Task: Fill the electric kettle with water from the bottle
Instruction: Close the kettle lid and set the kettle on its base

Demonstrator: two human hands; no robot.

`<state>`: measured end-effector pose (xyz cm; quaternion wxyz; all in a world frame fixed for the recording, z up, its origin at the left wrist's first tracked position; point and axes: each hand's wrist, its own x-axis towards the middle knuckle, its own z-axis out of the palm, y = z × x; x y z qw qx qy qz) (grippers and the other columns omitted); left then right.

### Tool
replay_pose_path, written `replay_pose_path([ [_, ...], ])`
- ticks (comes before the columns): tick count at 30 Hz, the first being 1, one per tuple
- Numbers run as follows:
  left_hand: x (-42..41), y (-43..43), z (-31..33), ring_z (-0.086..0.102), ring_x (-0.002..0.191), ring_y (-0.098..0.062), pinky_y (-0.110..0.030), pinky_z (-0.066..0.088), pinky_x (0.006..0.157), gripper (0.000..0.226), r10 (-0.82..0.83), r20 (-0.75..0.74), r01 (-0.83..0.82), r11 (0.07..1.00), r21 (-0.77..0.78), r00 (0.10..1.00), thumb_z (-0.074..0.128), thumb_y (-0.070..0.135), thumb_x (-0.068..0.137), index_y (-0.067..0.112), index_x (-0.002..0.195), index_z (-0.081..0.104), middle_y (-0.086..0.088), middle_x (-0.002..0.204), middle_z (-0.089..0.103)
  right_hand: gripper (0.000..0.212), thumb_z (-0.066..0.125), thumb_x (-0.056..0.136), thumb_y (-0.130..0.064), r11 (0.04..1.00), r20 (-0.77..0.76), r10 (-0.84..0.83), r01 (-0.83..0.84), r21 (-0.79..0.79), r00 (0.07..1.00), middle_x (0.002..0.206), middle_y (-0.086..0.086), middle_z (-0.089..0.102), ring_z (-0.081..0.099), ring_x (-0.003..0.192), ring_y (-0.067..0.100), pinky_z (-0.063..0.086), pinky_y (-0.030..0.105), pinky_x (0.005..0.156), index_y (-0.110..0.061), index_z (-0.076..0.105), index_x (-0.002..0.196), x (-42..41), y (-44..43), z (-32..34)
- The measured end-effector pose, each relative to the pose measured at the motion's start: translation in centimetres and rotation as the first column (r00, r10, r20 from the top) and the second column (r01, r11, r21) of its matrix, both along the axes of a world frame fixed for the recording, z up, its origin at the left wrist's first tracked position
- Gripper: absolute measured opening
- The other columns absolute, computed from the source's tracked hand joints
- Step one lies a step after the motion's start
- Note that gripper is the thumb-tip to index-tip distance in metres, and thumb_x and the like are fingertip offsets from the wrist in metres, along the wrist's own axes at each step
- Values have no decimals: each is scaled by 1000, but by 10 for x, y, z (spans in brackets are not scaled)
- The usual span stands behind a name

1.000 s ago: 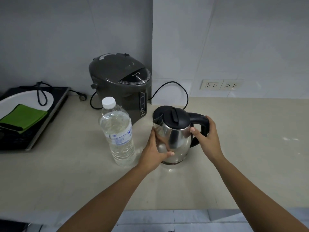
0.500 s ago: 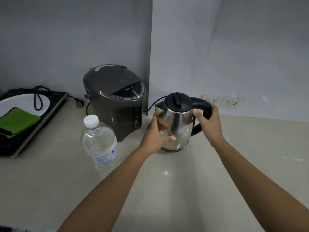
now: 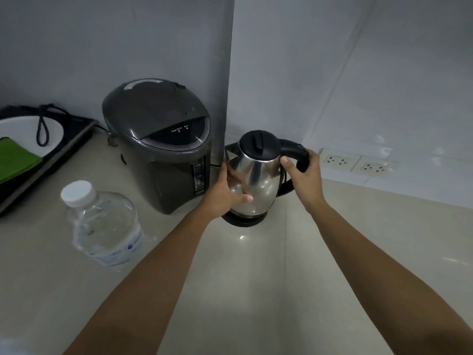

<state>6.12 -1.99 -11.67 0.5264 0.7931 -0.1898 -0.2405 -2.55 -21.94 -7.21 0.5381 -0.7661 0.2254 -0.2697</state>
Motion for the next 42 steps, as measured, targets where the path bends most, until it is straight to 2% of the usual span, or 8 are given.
replay_pose_path([
  [4,5,3,-3,50,132,-15,-51,38,113,118,5,2,-5,1000,12,1000,89,40,61,50,150,14,13,134,56,67,74,83,-44,1000,-11,10,-10,7,1000,130,-8,52,51,118,4,38,12,89,-16,46,137,7,-1,-7],
  [9,-2,2,-5,53,129,-12,-47,41,111,121,34,-1,-34,999,-4,999,89,48,55,52,150,13,13,130,60,63,74,84,-41,1000,-24,21,-21,-2,1000,121,-16,52,51,108,-7,37,9,84,-18,46,136,7,-4,-6],
  [17,-13,13,-20,51,132,-7,-40,42,112,126,66,-44,-68,997,-35,997,89,49,50,45,152,15,12,137,57,46,75,84,-37,998,-44,64,-65,-26,997,117,-15,56,54,106,-7,40,16,88,-30,47,119,0,5,-10],
  [22,-10,18,-13,45,138,-9,-32,37,114,120,11,-91,-18,997,-74,996,89,17,69,37,156,10,7,146,49,49,76,82,-43,998,-51,52,-54,-37,997,123,-7,55,55,111,4,43,24,94,-31,47,119,1,8,-12],
  [27,1,26,-10,39,140,-10,-44,32,118,123,-71,-117,63,996,-68,991,88,21,70,44,154,2,13,147,44,64,76,79,-48,1000,-50,11,-12,-14,999,126,-5,54,53,114,8,40,19,90,-22,48,131,-1,17,-18],
  [31,-7,23,-13,38,142,-10,-36,33,116,122,-16,-132,4,996,-87,991,87,17,72,40,156,2,7,151,43,45,72,85,-43,999,-60,42,-41,15,997,114,-15,57,56,106,-2,40,16,87,-28,49,121,0,13,-13],
  [35,-13,21,-10,38,134,-2,-21,33,102,114,-4,-125,-10,994,-112,992,81,5,79,32,157,1,14,142,44,27,50,96,-52,979,-104,-3,24,202,995,109,-10,60,57,109,12,41,29,93,-28,56,106,7,6,-5],
  [42,-13,21,-11,32,145,-12,-25,30,105,121,6,-137,-18,996,-84,991,83,12,79,33,158,-5,7,157,34,24,49,92,-48,932,-176,-25,87,352,984,97,1,61,56,94,19,44,49,105,-26,60,93,19,-11,-1],
])
